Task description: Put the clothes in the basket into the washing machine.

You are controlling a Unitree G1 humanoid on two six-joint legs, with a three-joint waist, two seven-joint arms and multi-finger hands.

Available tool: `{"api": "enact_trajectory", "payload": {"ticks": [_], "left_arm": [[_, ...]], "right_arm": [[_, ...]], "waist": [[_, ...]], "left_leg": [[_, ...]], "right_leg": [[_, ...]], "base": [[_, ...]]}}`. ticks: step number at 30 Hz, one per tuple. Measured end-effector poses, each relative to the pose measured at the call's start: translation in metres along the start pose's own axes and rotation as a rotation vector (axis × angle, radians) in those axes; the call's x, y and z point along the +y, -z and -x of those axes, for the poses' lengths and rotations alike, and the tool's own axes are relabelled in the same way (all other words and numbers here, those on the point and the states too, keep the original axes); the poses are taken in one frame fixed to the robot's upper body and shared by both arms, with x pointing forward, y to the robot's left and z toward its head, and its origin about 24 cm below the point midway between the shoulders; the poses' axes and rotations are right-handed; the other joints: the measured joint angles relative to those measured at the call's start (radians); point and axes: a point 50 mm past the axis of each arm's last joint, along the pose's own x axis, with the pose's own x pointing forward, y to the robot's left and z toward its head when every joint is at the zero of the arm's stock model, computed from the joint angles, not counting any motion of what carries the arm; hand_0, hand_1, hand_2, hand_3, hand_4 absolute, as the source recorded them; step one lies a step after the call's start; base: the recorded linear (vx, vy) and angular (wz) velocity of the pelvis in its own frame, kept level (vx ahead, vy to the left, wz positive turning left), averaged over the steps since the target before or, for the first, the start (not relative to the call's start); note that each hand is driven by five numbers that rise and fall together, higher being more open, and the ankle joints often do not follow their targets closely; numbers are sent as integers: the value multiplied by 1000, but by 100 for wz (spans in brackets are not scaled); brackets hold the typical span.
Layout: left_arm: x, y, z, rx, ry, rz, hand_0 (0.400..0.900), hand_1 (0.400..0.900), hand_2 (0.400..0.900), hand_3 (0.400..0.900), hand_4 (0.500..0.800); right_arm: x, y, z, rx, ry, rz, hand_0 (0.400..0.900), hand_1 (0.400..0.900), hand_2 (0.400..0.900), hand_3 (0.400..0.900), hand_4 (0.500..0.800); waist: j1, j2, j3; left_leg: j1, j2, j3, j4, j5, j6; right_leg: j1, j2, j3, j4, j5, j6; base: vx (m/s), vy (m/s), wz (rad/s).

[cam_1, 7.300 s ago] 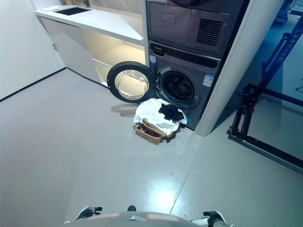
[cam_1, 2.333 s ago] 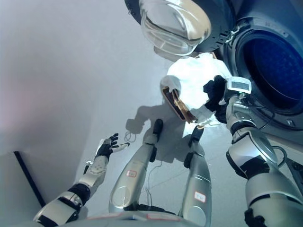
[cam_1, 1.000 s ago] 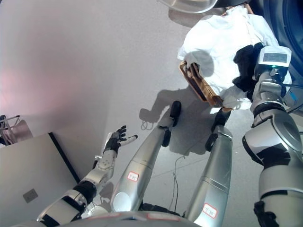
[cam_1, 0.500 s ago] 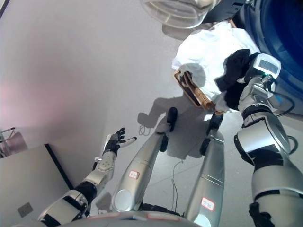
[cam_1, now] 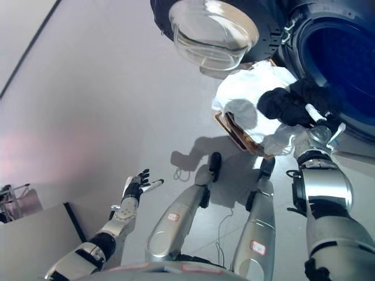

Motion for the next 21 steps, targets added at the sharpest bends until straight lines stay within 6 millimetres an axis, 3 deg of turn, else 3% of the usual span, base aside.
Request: {"api": "enact_trajectory", "payload": {"ticks": [5,10,14,21], "left_arm": [[-4,5,3,6,36,3,900,900,900,900,800],[-7,14,8,28,56,8,900,900,900,900,800],[-10,25,13,57,62,8,900,900,900,900,800],[-11,26,14,58,68,7,900,900,900,900,800]], "right_arm": [[4,14,5,82,52,-450,400,400,400,400,500],[8,-6,6,20,57,-568,400,400,400,400,500],[8,-33,6,-60,87,-614,400,400,400,400,500],[-4,-96,7,-264,115,-587,400,400,400,400,500]], "waist": [[2,24,-18],[14,69,-51],[27,93,-69],[33,96,-71]], "left_leg": [[38,9,-2,-24,3,-4],[53,9,-9,-67,20,-5],[59,9,-17,-84,31,-6],[59,10,-31,-95,36,-10]], "right_leg": [[38,3,-2,-24,-1,0],[41,2,-8,-30,-5,0],[39,2,-12,-30,-4,4],[40,-1,-31,-24,-13,11]], "base": [[27,33,7],[29,12,7],[57,-17,8],[38,-19,13]]}}
